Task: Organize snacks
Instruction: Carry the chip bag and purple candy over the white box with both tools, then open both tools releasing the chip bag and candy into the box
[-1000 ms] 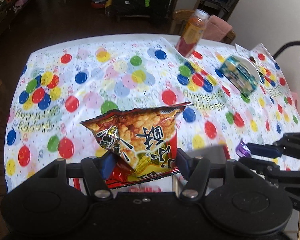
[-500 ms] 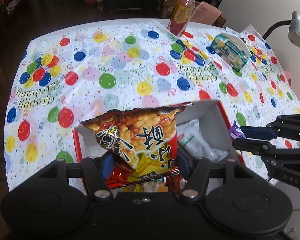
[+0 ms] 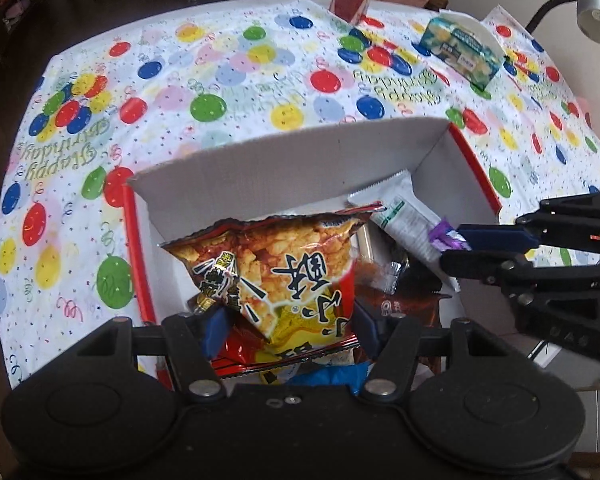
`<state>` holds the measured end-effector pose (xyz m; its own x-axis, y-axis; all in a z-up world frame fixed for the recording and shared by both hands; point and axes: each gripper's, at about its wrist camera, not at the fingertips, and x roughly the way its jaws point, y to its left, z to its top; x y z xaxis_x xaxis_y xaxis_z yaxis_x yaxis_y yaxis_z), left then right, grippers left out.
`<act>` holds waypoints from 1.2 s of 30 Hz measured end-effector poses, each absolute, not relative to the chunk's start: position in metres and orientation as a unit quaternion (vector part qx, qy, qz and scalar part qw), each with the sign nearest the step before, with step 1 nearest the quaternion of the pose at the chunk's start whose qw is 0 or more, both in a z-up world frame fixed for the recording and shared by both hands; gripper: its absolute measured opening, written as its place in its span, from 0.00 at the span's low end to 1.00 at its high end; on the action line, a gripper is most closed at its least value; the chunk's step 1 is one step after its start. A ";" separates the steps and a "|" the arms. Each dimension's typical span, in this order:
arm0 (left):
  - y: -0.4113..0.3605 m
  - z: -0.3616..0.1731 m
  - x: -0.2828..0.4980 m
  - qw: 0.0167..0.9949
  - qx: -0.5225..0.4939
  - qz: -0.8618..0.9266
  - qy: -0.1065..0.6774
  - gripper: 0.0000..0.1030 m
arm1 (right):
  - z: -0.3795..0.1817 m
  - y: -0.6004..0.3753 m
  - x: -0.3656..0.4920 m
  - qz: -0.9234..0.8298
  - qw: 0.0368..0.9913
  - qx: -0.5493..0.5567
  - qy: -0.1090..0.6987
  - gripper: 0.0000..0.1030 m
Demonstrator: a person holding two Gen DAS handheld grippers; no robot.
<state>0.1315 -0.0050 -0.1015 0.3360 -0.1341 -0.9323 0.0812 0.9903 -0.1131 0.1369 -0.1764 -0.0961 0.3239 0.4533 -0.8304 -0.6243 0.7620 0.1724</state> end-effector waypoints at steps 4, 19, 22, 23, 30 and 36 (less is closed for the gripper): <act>-0.009 -0.111 0.139 0.808 -0.013 -0.074 0.585 0.60 | -0.109 -0.167 0.136 0.330 0.807 -0.102 0.479 0.18; -0.001 -0.131 0.168 0.797 -0.025 -0.066 0.599 0.61 | -0.139 -0.160 0.144 0.307 0.805 -0.093 0.499 0.19; -0.003 -0.135 0.168 0.799 -0.021 -0.061 0.599 0.61 | -0.141 -0.161 0.143 0.303 0.806 -0.090 0.501 0.19; -0.004 -0.136 0.167 0.800 -0.020 -0.059 0.596 0.62 | -0.141 -0.161 0.144 0.303 0.805 -0.086 0.503 0.19; -0.004 -0.137 0.161 0.817 -0.005 -0.046 0.575 0.74 | -0.137 -0.165 0.142 0.307 0.806 -0.063 0.502 0.19; -0.002 -0.135 0.151 0.831 -0.005 -0.038 0.555 0.87 | -0.135 -0.168 0.142 0.306 0.806 -0.043 0.505 0.23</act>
